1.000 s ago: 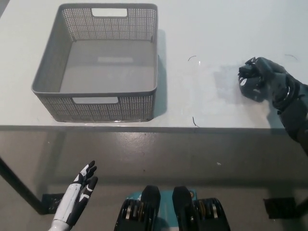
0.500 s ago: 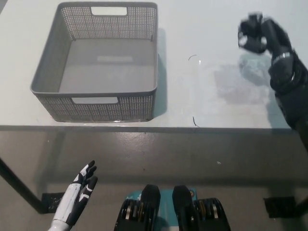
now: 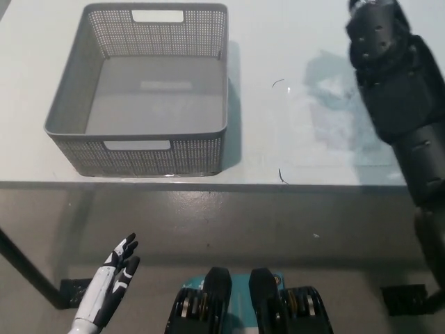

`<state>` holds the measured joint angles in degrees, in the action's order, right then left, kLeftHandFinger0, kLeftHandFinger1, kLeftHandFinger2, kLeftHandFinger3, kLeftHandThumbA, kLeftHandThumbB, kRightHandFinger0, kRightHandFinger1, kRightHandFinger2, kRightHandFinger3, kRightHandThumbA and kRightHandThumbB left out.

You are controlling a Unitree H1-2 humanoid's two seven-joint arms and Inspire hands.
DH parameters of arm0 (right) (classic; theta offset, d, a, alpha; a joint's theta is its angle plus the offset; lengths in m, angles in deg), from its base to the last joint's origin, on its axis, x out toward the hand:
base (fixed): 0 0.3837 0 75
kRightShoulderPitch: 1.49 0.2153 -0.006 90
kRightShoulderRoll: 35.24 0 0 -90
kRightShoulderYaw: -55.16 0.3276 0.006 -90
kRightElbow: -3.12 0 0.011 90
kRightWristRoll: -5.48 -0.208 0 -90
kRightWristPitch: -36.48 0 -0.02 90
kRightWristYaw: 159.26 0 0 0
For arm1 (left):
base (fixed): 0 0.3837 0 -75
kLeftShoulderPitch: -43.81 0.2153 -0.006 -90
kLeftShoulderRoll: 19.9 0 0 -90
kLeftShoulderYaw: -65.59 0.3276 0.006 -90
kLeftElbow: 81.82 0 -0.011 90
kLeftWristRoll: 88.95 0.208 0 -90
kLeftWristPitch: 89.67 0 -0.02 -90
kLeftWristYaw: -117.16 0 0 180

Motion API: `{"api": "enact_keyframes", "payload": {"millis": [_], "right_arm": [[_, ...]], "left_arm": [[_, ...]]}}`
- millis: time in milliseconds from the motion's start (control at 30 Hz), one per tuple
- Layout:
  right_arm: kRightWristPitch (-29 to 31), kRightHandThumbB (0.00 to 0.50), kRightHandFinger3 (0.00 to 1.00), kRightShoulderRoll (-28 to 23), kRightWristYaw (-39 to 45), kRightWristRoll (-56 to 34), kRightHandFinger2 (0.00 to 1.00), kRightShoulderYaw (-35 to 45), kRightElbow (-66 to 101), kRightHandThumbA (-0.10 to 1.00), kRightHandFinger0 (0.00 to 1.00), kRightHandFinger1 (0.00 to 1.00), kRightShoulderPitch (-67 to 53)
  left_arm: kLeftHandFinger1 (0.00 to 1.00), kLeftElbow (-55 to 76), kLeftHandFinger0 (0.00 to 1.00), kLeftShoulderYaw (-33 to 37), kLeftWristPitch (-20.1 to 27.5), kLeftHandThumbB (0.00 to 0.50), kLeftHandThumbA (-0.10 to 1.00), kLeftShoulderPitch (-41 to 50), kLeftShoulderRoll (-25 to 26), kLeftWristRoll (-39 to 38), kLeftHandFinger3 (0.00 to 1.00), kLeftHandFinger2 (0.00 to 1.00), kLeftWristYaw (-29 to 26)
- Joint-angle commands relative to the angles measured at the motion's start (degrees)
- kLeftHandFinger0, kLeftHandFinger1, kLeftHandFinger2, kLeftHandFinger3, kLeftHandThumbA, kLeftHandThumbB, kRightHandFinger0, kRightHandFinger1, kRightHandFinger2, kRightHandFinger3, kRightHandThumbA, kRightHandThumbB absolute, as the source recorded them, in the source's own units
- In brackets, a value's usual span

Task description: Use the right hand to pick up a webcam and put it into a container on the left side

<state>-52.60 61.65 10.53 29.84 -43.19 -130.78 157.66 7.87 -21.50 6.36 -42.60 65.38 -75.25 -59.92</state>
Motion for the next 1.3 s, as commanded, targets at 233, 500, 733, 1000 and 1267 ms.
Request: {"api": "enact_keyframes", "payload": {"millis": [233, 500, 733, 1000, 1267], "right_arm": [[0.1, 0.198, 0.75, 9.7, -1.6, 0.2, 0.72, -2.4, -4.2, -0.10, 0.00, 0.31, 8.0], [2.5, 0.171, 0.71, 15.3, -3.2, -1.9, 0.58, -1.9, -16.0, -0.10, 0.14, 0.39, 9.3], [5.7, 0.183, 0.73, 17.8, -6.5, -2.0, 0.76, -2.5, -26.0, -0.10, 0.00, 0.25, 9.1], [7.6, 0.192, 0.74, 18.2, -7.5, -1.3, 0.76, -4.4, -31.1, -0.10, 0.00, 0.29, 5.4], [7.2, 0.189, 0.74, 17.1, -6.5, -1.2, 0.77, -6.0, -33.3, -0.10, 0.00, 0.38, 3.6]], "left_arm": [[1.00, 2.9, 1.00, 1.5, -1.6, 0.088, 1.00, -0.2, 0.8, -0.1, 1.00, 1.00, 2.1], [1.00, 3.1, 1.00, 3.3, -1.5, 0.082, 0.99, -1.0, 1.4, 1.6, 1.00, 1.00, 2.6], [1.00, 3.1, 1.00, 5.0, -1.7, 0.075, 0.96, -2.5, 1.5, 2.3, 1.00, 1.00, 3.4], [1.00, 3.2, 1.00, 6.2, -1.9, 0.082, 0.95, -4.1, 2.3, 3.2, 1.00, 1.00, 4.1], [1.00, 4.0, 1.00, 7.4, -2.5, 0.056, 0.92, -5.5, 3.2, 4.2, 1.00, 1.00, 4.9]]}}
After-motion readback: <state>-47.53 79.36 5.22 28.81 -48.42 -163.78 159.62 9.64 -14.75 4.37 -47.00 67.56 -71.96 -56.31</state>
